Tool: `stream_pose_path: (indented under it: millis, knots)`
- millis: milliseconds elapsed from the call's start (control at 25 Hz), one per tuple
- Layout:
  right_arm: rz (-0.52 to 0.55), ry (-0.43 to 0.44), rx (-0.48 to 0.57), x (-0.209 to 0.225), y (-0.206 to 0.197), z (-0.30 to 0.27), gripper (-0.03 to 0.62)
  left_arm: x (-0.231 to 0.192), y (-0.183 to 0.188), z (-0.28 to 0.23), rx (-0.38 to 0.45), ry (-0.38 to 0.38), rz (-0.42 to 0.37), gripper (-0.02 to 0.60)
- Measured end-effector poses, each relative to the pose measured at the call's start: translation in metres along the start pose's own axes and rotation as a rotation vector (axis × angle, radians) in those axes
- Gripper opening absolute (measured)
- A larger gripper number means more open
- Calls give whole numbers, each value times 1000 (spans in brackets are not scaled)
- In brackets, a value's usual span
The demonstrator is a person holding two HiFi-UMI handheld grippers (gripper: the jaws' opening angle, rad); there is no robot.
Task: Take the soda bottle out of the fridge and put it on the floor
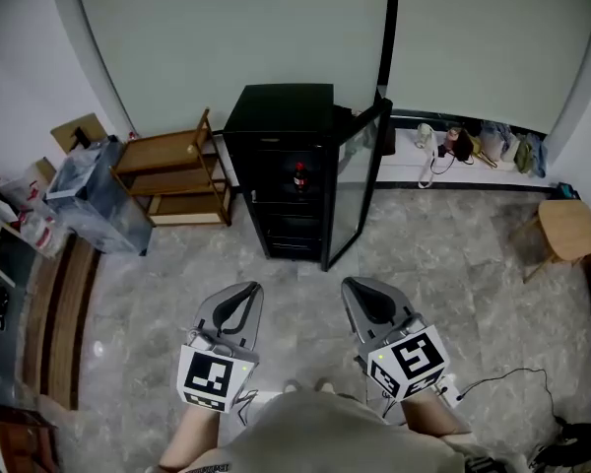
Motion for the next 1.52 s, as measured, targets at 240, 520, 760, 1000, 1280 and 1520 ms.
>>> stream_pose_path:
  millis: [240,520,760,1000,1280,1520]
  knots:
    - [58,2,-34,10,-11,11,-5,17,-1,-9,-19,12,-10,11]
    - [81,29,-56,16,-22,25,-3,37,-1,-13,0,29,-21,11]
    - [37,24,-62,25,-29,30,-3,43,7,-22,17,26,-30,11]
    - [43,33,-38,28,-27,15,-3,38,8,-34,16,13,-73,11]
    - [60,42,-31,34,-26,-28,-3,-3,3,-57,11,15,-56,12]
    - [49,19,-41,49,-30,-75,-3,-43,-7,-91,-16,-10,-43,11]
Point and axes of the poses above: the fingertips, and each gripper's own axes: z backward along the fingers, x to its right, y out of its top, the point moved 5 cm from there along z, backward along the fingers, and after that the axes turned 10 degrees about z, right-handed, at the moved point
